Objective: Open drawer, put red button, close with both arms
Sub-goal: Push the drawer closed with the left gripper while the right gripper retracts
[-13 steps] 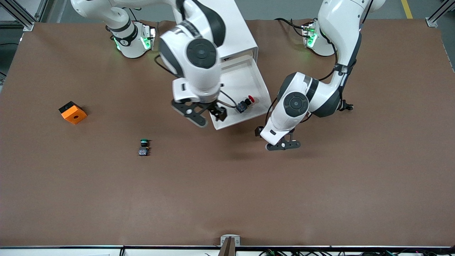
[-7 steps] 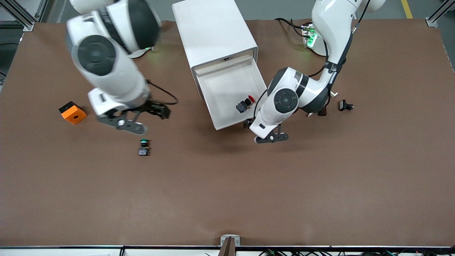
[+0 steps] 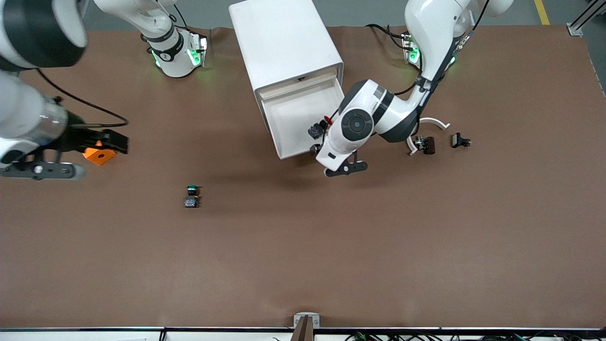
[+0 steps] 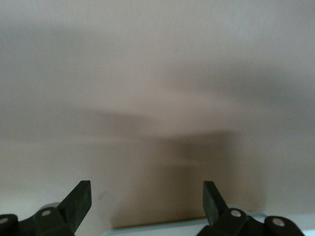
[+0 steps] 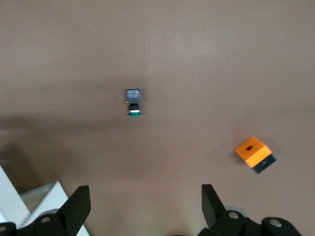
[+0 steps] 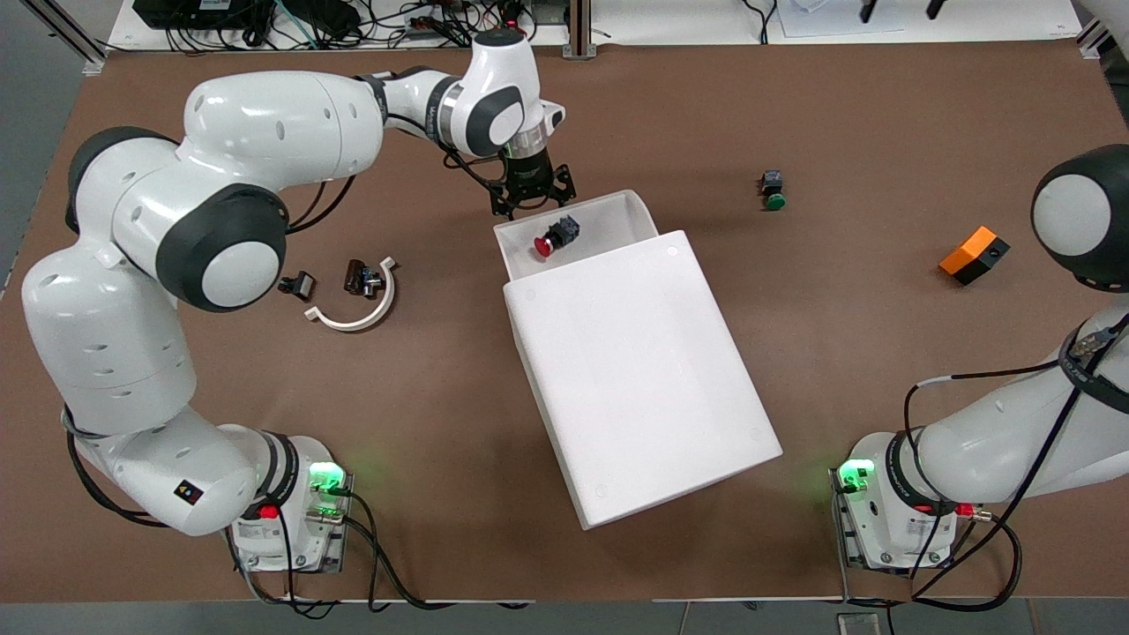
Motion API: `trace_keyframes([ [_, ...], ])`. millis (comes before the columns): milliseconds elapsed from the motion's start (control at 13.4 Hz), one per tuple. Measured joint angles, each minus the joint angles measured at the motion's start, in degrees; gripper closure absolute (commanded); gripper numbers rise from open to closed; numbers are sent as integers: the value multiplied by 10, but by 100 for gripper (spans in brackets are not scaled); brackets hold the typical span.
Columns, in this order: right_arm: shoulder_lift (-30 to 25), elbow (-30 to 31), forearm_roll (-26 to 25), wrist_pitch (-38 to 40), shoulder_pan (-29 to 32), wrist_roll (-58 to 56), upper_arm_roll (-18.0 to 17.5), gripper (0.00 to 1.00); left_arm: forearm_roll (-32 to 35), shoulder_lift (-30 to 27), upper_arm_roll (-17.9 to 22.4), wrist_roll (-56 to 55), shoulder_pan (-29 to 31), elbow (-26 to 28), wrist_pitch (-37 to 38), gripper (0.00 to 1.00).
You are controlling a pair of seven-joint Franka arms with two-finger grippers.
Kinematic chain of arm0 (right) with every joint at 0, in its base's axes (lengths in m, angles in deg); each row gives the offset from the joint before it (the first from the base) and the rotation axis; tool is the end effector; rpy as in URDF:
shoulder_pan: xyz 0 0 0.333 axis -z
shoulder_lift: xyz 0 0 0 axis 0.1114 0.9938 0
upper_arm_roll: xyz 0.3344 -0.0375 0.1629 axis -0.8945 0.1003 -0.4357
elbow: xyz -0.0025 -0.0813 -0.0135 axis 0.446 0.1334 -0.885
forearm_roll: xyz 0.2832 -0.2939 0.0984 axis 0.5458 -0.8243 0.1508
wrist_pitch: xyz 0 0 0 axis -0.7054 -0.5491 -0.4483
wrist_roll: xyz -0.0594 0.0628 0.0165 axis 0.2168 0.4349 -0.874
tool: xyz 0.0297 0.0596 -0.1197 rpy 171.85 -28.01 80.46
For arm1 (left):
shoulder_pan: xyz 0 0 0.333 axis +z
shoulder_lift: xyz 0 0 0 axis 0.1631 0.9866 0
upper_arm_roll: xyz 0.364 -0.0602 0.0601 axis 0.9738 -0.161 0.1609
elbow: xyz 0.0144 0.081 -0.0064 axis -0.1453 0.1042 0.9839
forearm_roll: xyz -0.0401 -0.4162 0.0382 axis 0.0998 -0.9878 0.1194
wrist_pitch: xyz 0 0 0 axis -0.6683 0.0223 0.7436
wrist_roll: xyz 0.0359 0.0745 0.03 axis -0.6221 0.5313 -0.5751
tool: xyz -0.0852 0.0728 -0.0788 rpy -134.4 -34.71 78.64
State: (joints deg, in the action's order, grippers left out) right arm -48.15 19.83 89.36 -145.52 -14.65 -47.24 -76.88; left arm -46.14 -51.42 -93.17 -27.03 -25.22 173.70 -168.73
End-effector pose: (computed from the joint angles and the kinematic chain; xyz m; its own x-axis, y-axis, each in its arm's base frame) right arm 0.6498 0.0687 0.6295 0.9881 0.0072 -0.1534 0.0118 -0.9995 0.0286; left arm 0.5072 -0.4724 0.2792 0.9386 0.1922 -0.2866 0.2101 -0.9771 0.0329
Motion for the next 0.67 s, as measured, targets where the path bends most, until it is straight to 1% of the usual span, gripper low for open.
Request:
trace_keyframes([
  [149, -2, 2, 0, 11, 38, -47, 0, 0, 0, 0, -25, -31, -1, 0, 19, 0],
  [298, -2, 4, 0, 27, 65, -63, 0, 0, -2, 0, -50, -61, -1, 0, 35, 0],
  [446, -2, 7, 0, 39, 76, -70, 0, 0, -14, 2, -70, -88, -2, 1, 48, 0],
  [669, -2, 12, 0, 45, 88, -78, -1, 0, -56, 3, -87, -101, -3, 1, 67, 0],
])
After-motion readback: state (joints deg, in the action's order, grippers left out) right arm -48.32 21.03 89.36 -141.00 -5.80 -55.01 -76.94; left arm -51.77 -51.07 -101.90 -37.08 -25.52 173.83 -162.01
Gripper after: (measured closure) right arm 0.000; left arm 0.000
